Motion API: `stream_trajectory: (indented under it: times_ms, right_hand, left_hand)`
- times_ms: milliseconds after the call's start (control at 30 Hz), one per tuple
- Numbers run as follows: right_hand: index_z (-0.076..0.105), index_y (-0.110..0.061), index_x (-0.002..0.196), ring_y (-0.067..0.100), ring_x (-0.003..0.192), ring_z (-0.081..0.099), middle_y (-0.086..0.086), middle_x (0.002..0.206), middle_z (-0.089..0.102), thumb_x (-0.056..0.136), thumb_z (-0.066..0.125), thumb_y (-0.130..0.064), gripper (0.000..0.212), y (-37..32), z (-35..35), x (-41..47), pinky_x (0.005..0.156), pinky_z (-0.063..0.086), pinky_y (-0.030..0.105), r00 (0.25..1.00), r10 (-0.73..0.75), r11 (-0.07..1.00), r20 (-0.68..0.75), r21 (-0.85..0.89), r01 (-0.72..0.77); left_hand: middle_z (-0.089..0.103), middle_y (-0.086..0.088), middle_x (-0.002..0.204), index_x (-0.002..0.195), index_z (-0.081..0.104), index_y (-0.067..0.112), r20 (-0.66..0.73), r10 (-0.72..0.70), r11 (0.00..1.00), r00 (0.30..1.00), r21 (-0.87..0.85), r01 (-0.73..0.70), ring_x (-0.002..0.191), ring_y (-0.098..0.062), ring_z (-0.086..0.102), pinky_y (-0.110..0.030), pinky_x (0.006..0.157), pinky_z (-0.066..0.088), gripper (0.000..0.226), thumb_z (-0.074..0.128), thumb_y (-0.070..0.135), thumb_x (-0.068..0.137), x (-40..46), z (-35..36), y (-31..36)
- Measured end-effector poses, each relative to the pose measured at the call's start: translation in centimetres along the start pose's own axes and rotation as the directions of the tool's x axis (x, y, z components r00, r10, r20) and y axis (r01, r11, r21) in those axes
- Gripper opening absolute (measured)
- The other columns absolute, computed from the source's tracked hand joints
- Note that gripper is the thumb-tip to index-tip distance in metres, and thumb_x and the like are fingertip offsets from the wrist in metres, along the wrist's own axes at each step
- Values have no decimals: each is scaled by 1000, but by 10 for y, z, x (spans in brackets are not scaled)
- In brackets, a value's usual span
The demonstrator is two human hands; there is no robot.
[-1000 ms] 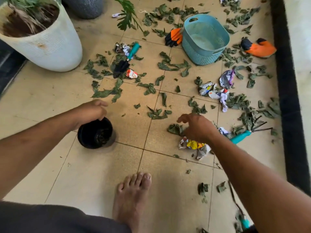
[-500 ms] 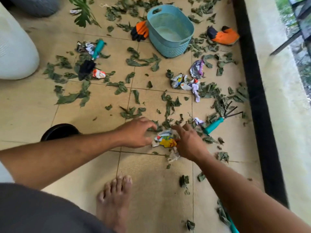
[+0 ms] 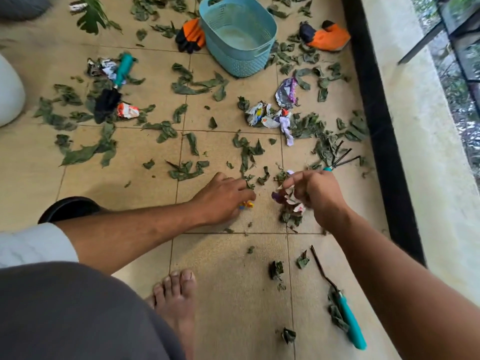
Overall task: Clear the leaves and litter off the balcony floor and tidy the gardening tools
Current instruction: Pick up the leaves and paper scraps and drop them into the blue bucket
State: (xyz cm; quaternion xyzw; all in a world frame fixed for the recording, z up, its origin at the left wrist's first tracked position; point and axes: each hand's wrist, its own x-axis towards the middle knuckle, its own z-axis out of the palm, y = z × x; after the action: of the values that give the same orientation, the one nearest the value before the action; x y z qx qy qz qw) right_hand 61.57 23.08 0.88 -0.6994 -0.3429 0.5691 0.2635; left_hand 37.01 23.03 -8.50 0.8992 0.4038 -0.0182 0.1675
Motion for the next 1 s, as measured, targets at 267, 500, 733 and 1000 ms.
stream_trajectory:
  times_ms: [267, 500, 733, 1000]
  right_hand:
    - [79, 0, 93, 17, 77, 69, 14, 96, 80, 80, 49, 19, 37, -12, 32, -11, 60, 50, 25, 996, 37, 990, 79, 130, -47]
    - [69, -8, 96, 24, 78, 76, 14, 91, 77, 79, 82, 9, 27, -17, 85, -34, 69, 64, 37, 963, -203, 977, 177, 99, 188]
    - [68, -4, 91, 29, 81, 77, 16, 88, 76, 81, 85, 1, 20, -10, 82, -47, 73, 67, 47, 975, -148, 969, 168, -171, 177]
    - [67, -1, 107, 24, 72, 79, 17, 93, 76, 86, 81, -4, 25, 125, -2, -116, 68, 67, 36, 707, 707, 253, 34, -945, -208]
  left_hand:
    - [67, -8, 107, 110, 69, 21, 327, -636, -40, 699, -918, 394, 80, -21, 62, -37, 74, 56, 19, 56, 14, 98, -8, -48, 19]
    - [77, -4, 85, 90, 79, 17, 491, -451, -457, 745, -844, 280, 71, -17, 67, -26, 59, 50, 40, 53, 44, 105, -29, -68, 21]
    - [64, -5, 85, 87, 71, 17, 588, -416, -280, 694, -809, 517, 50, -10, 50, -20, 44, 36, 56, 57, 70, 99, -43, -65, 16]
    - [55, -2, 87, 101, 65, 21, 617, -484, -9, 621, -713, 701, 62, -11, 41, -24, 46, 30, 16, 72, 34, 95, -43, -24, 9]
